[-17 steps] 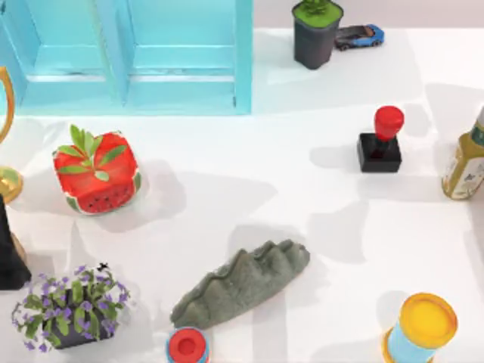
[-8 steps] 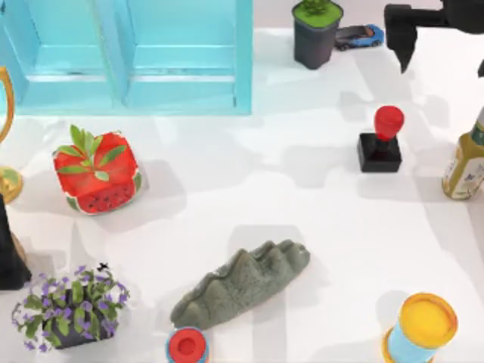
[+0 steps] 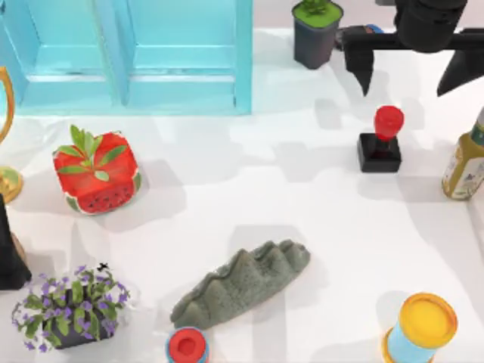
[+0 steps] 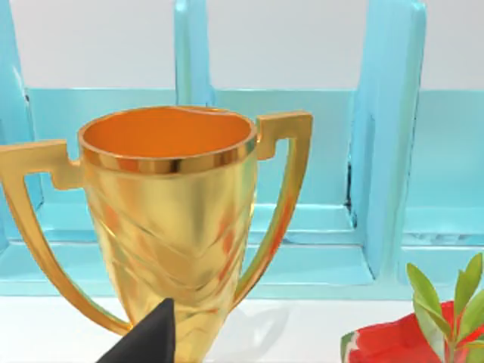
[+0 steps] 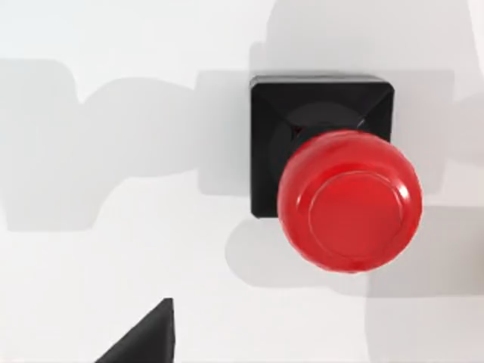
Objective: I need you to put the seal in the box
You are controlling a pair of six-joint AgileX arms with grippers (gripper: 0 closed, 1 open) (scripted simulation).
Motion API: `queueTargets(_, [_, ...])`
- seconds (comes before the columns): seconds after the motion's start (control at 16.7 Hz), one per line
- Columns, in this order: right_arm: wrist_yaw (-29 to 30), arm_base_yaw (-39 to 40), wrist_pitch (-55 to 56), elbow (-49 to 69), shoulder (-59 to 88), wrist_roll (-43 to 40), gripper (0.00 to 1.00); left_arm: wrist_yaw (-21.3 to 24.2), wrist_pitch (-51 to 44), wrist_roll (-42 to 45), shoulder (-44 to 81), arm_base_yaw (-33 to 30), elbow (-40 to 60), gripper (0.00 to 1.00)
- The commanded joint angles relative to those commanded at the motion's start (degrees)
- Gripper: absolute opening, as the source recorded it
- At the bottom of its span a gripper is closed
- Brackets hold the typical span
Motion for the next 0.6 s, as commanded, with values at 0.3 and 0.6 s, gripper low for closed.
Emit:
queueTargets(0.3, [0.0, -0.1, 0.7, -0.9, -0.2, -0.1, 1.00, 0.0, 0.0, 0.0, 0.0, 0.0, 0.0, 1.00])
queueTargets(0.6, [0.1, 0.8, 6.4, -7.3, -0.8, 0.8, 1.00, 0.0, 0.0, 0.0, 0.0, 0.0, 0.0, 1.00])
